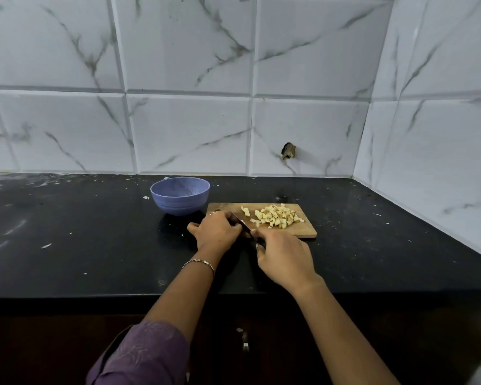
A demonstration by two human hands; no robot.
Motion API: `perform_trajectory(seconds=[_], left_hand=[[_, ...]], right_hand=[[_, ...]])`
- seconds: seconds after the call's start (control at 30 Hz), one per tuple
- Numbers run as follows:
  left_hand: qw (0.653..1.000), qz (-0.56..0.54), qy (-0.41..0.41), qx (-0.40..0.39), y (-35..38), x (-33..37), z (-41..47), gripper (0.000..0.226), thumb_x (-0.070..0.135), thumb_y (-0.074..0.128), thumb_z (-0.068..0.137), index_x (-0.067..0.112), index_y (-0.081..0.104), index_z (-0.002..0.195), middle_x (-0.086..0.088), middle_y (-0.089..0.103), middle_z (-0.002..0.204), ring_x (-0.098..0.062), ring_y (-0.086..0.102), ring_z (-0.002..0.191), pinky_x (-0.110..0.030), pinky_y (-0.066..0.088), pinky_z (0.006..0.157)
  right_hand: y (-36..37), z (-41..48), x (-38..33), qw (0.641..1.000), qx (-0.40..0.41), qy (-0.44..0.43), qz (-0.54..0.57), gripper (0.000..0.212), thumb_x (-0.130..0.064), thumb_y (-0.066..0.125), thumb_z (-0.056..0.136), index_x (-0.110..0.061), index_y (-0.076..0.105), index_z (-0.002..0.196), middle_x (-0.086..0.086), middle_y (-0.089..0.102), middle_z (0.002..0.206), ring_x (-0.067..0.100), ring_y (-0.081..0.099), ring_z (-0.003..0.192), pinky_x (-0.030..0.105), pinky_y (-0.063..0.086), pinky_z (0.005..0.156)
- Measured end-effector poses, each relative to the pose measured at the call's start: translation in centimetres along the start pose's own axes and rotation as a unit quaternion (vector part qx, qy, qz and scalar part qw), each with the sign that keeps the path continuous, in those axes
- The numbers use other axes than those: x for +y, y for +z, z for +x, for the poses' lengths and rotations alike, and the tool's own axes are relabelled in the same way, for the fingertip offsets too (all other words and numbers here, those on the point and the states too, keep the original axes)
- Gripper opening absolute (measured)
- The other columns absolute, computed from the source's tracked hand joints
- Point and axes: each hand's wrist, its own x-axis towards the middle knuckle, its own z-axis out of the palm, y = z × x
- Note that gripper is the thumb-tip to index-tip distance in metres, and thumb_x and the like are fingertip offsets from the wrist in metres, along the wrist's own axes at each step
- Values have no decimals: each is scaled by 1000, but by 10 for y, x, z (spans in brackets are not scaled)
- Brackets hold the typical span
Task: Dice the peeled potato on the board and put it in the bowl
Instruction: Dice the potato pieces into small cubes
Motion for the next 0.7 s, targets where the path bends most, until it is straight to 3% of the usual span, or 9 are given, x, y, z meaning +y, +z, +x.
perform_trajectory(seconds=[0.2, 0.43, 0.57, 0.7], left_hand=[[1000, 26, 6, 3, 1, 1, 0, 18, 41, 57, 89, 36, 70, 100, 11, 68, 97, -13, 60, 101, -41, 23, 87], [999, 20, 30, 7, 1, 2, -1, 15, 37, 56, 90, 32, 67, 99, 11, 68, 97, -13, 58, 104, -42, 25, 93], [999, 20, 41, 14, 1, 1, -2, 16, 36, 58, 89, 29, 69, 97, 9, 69, 96, -14, 59, 104, -43, 25, 95], [997, 25, 71, 8, 3, 2, -2, 18, 37, 59, 89, 30, 72, 101, 9, 69, 100, -16, 57, 107, -43, 24, 94]], right_hand=[[-14, 6, 6, 999, -28, 15, -15, 24, -28, 54, 97, -32, 61, 120, -11, 62, 92, 10, 52, 80, 29, 37, 68], [-5, -10, 8, 999, 17, -14, -48, 24, -25, 53, 98, -32, 59, 120, -8, 69, 98, 13, 64, 91, 31, 52, 74], [0, -14, 15, 996, 28, -33, -76, 27, -27, 48, 100, -35, 55, 125, -7, 68, 97, 15, 64, 90, 29, 45, 69], [-3, -12, 27, 995, 43, -33, -86, 33, -32, 48, 100, -38, 55, 132, -10, 69, 102, 10, 64, 92, 27, 48, 72]])
